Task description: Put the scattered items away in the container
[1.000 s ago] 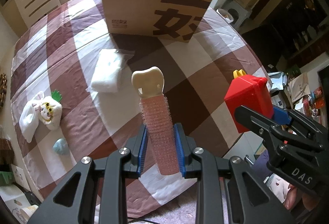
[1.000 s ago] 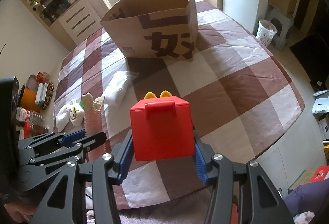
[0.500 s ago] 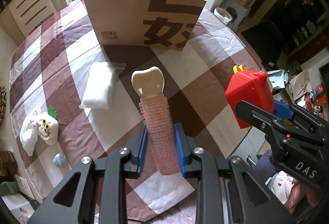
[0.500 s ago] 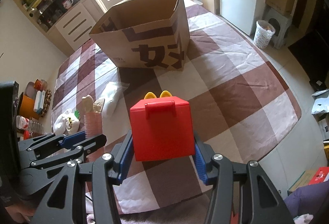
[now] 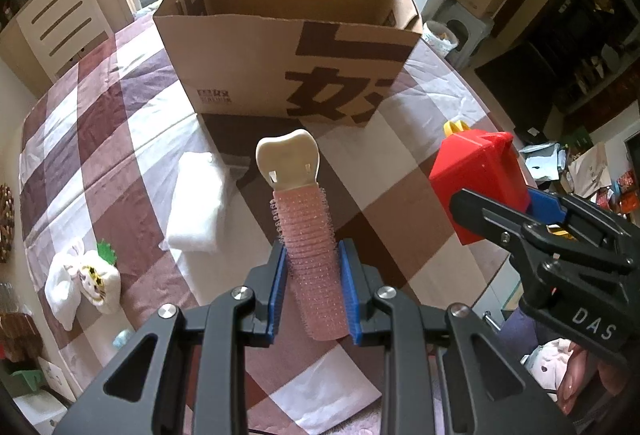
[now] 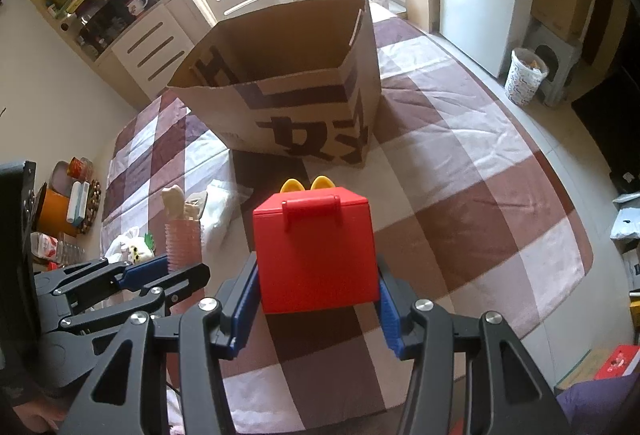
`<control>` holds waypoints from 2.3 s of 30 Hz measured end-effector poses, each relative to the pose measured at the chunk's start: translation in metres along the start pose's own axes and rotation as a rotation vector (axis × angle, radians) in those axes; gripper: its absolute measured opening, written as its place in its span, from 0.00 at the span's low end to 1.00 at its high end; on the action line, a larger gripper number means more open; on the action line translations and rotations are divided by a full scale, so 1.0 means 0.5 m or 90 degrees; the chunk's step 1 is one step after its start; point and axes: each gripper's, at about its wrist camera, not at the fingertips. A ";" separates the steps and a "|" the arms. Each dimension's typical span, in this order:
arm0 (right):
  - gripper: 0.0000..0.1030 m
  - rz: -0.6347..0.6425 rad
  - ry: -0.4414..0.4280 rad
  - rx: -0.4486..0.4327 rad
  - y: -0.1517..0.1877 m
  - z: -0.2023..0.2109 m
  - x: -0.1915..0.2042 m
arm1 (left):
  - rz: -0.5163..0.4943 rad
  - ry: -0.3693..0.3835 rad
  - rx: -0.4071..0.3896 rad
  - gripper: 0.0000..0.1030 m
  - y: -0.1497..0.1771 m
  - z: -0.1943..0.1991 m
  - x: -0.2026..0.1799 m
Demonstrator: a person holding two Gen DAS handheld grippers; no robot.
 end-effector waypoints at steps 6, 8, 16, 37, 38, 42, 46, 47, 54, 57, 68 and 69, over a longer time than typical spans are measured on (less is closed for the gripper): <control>0.51 0.008 -0.004 -0.001 -0.034 -0.012 0.011 | 0.003 -0.003 -0.002 0.25 -0.030 -0.006 0.014; 0.51 0.010 -0.006 0.000 -0.043 -0.016 0.013 | 0.004 -0.002 -0.002 0.25 -0.036 -0.008 0.016; 0.51 0.015 -0.010 0.008 -0.068 -0.035 0.018 | 0.017 0.000 0.000 0.25 -0.061 -0.020 0.025; 0.51 0.022 -0.072 -0.007 -0.174 -0.015 0.032 | 0.032 0.053 -0.032 0.25 -0.172 0.029 0.057; 0.51 0.022 -0.075 -0.011 -0.180 -0.012 0.033 | 0.033 0.058 -0.033 0.25 -0.177 0.032 0.059; 0.51 0.020 -0.086 -0.018 -0.203 -0.006 0.033 | 0.036 0.076 -0.042 0.25 -0.200 0.047 0.065; 0.51 0.008 -0.107 -0.017 -0.230 -0.004 0.027 | 0.039 0.096 -0.052 0.25 -0.232 0.063 0.072; 0.51 0.009 -0.108 -0.020 -0.239 -0.003 0.027 | 0.040 0.102 -0.056 0.25 -0.241 0.067 0.073; 0.51 0.015 -0.104 -0.049 -0.297 0.001 0.030 | 0.031 0.117 -0.088 0.25 -0.320 0.096 0.081; 0.51 0.016 -0.101 -0.058 -0.325 -0.003 0.031 | 0.033 0.114 -0.096 0.25 -0.356 0.096 0.091; 0.51 0.022 -0.082 -0.062 -0.403 -0.063 0.042 | 0.059 0.122 -0.092 0.25 -0.453 0.053 0.141; 0.51 0.021 -0.081 -0.060 -0.407 -0.070 0.044 | 0.063 0.121 -0.088 0.25 -0.457 0.045 0.148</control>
Point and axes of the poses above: each gripper's, at about its wrist camera, not at the fingertips, and z roughly against the way its jaws point, x to its left, y to its underside, and after that the axes turned 11 degrees about y, right-handed
